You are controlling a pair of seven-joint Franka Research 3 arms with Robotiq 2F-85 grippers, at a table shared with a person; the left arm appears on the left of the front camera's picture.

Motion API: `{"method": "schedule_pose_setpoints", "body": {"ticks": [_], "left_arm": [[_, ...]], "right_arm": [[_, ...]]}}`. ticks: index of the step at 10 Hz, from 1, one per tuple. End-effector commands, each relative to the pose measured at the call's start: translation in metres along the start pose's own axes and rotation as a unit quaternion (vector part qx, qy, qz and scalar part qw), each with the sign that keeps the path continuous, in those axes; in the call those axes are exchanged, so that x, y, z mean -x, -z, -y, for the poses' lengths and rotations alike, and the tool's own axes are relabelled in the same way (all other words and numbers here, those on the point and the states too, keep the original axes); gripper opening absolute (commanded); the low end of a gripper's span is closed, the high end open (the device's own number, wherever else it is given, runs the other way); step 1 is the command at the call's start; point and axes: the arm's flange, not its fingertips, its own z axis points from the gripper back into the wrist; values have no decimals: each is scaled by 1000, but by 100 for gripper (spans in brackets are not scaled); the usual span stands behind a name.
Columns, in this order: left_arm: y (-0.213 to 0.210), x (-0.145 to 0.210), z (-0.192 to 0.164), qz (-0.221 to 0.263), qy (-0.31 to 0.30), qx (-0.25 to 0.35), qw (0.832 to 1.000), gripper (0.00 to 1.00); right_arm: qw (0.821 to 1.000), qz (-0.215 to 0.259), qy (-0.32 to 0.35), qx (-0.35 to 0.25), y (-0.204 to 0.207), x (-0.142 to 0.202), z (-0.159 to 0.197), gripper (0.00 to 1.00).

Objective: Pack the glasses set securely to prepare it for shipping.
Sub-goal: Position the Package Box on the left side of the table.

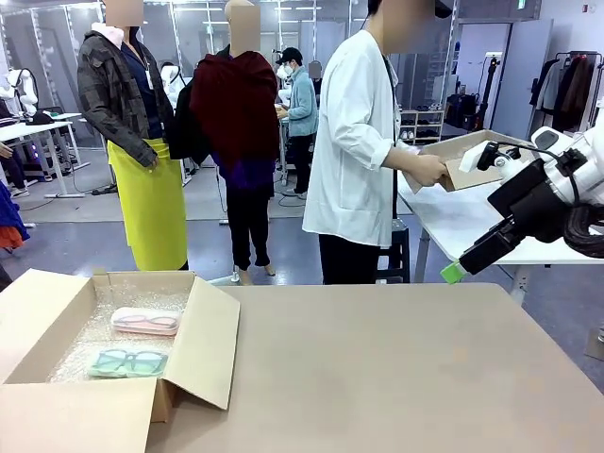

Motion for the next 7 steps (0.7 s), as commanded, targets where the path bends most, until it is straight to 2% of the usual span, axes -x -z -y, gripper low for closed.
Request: {"method": "schedule_pose_setpoints", "body": {"ticks": [1, 2, 3, 4, 5, 7], "left_arm": [[-1, 1, 3, -4, 1, -9, 1000, 45], [-4, 3, 7, 8, -2, -19, 1000, 49], [-5, 5, 9, 13, -3, -21, 1000, 87], [-4, 7, 11, 16, -7, -25, 1000, 90], [-3, 9, 12, 17, -7, -30, 999, 100], [-7, 13, 20, 26, -6, -45, 999, 100]], "right_arm": [[1000, 0, -5, 3, -1, 0, -1, 100], [1000, 0, -5, 3, -1, 0, -1, 100], [1000, 0, -5, 3, -1, 0, -1, 100], [1000, 0, -5, 3, -1, 0, -1, 100], [1000, 0, -5, 3, -1, 0, -1, 100], [1000, 0, -5, 3, -1, 0, -1, 100]]}}
